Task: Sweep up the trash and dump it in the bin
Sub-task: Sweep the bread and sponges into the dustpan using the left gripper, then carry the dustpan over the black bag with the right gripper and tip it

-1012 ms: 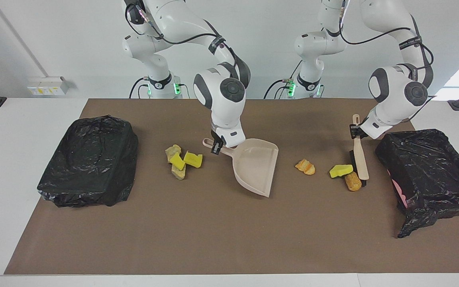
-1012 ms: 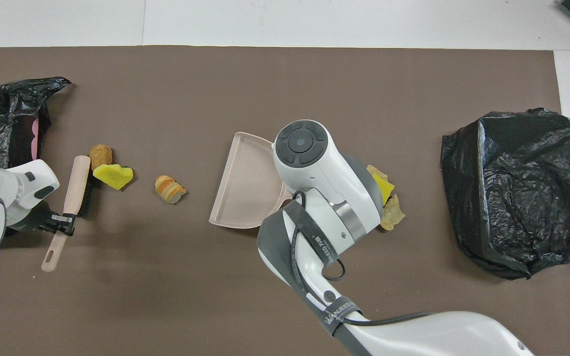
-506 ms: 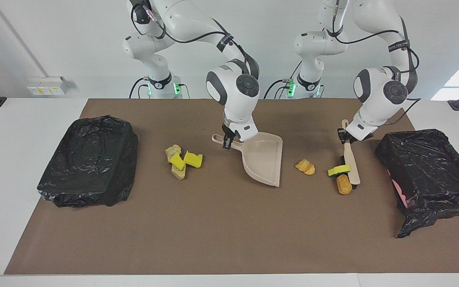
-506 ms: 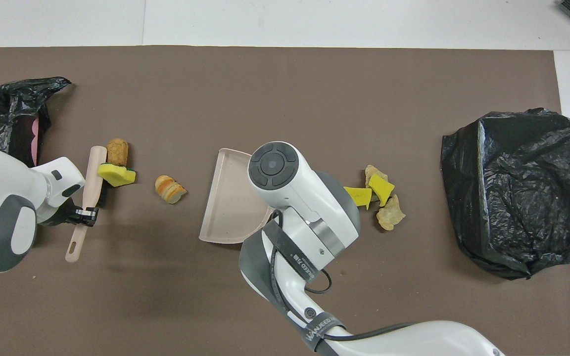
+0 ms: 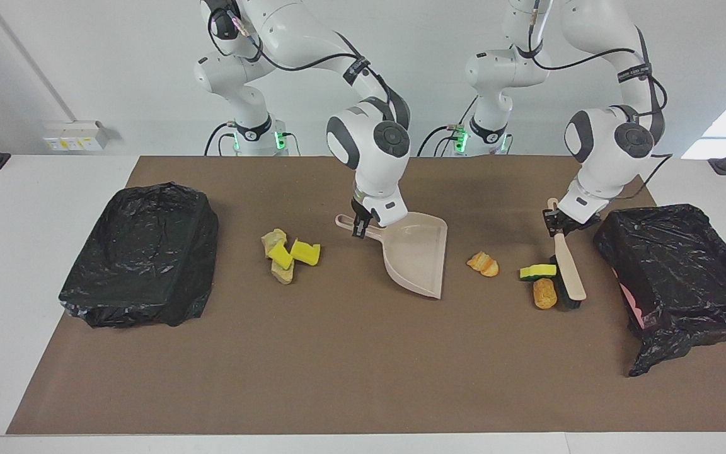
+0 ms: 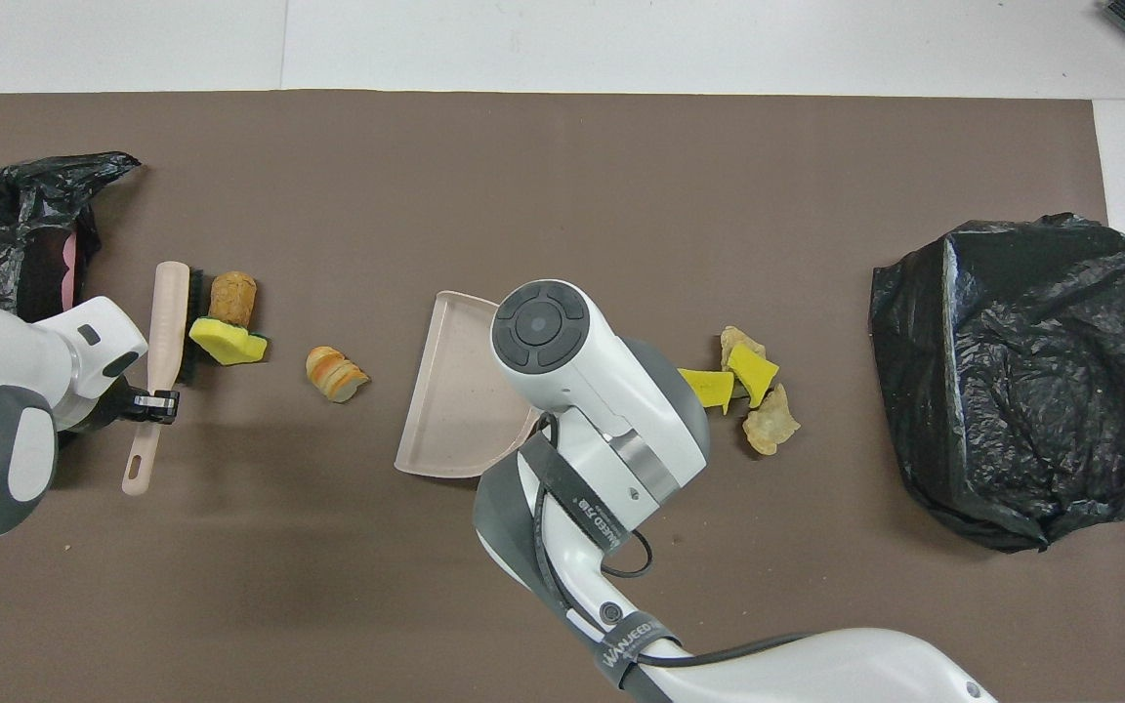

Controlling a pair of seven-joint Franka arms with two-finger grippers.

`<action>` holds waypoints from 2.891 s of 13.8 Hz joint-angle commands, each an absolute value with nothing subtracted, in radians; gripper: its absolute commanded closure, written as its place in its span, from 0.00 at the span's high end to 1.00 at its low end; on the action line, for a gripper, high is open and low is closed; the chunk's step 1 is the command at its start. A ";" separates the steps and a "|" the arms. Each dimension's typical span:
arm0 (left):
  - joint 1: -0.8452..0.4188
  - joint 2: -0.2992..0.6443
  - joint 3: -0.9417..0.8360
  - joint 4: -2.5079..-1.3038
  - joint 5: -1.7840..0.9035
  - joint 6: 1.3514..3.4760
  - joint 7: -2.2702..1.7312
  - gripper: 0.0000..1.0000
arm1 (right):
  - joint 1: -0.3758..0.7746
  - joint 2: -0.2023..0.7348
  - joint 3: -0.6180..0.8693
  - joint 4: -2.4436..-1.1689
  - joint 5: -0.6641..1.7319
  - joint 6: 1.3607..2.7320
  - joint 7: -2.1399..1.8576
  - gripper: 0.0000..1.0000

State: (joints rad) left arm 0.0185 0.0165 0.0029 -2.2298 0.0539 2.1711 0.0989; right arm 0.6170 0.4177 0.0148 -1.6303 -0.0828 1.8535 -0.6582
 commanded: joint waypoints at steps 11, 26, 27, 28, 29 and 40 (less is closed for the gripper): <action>-0.256 -0.029 -0.002 -2.302 -0.064 2.085 0.077 0.00 | 0.606 0.413 0.021 -1.638 -0.077 1.875 -0.641 0.00; -0.459 -0.067 0.011 -2.261 -0.393 1.953 -0.031 0.00 | 0.604 0.413 0.021 -1.637 -0.063 1.876 -0.640 0.00; -0.407 -0.071 0.011 -2.238 -0.390 1.910 -0.029 0.00 | 0.604 0.413 0.021 -1.637 -0.063 1.876 -0.640 0.00; -0.352 -0.075 0.011 -2.211 -0.382 1.866 -0.028 0.00 | 0.603 0.413 0.021 -1.637 -0.063 1.876 -0.640 0.00; -0.321 -0.080 0.011 -2.188 -0.371 1.835 -0.026 0.00 | 0.603 0.413 0.021 -1.637 -0.063 1.876 -0.640 0.00; -0.337 -0.210 -0.005 -2.369 -0.127 1.925 -0.239 0.00 | 0.421 0.306 0.018 -1.621 -0.038 1.846 -0.753 0.00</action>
State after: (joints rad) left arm -0.3087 -0.1163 -0.0091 -2.2591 -0.1535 1.8535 -0.1999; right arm 0.4886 0.3676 0.0070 -1.6061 -0.0757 1.8543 -0.6926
